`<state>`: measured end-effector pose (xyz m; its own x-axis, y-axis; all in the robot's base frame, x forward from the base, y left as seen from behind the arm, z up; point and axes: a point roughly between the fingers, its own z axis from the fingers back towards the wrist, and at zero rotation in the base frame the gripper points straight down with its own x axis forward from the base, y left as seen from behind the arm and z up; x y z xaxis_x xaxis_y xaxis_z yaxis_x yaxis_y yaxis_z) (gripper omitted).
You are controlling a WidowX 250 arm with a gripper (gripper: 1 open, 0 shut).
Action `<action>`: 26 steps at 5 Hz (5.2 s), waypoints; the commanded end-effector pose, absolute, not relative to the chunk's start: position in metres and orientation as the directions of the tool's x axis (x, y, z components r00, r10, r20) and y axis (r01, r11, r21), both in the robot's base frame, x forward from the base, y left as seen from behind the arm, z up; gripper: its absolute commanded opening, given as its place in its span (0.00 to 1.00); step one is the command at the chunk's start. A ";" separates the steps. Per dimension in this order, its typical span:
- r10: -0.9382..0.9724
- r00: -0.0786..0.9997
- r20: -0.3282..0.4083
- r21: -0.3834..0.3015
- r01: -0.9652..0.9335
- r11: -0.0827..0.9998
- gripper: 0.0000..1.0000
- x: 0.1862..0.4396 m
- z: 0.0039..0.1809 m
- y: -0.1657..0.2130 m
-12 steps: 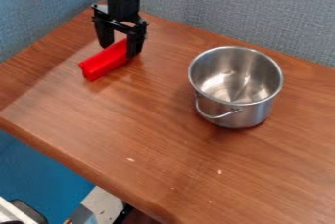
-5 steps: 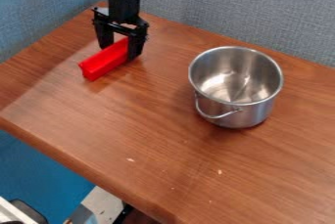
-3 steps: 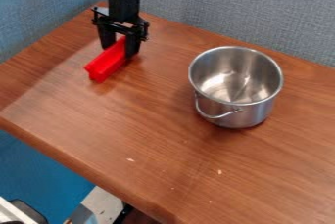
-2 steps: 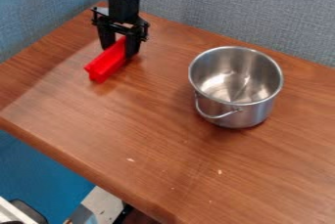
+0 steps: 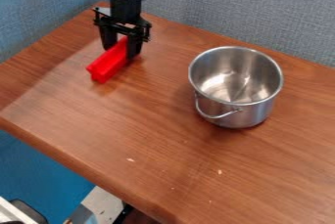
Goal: Put the red object in the metal pot
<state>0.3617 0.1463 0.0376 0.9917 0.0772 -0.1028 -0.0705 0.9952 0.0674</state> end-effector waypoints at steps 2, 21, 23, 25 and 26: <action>0.070 0.997 -0.019 0.104 -0.068 0.992 0.00 0.369 0.072 0.141; 0.150 0.988 -0.025 0.085 -0.148 0.985 0.00 0.368 0.072 0.115; 0.154 0.988 -0.025 0.083 -0.152 0.985 0.00 0.367 0.073 0.114; 0.161 0.987 -0.026 0.082 -0.158 0.984 0.00 0.366 0.074 0.113; 0.166 0.986 -0.027 0.080 -0.164 0.983 0.00 0.365 0.075 0.112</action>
<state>0.3587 0.1136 0.0384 0.9770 0.1758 -0.1207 -0.1685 0.9833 0.0682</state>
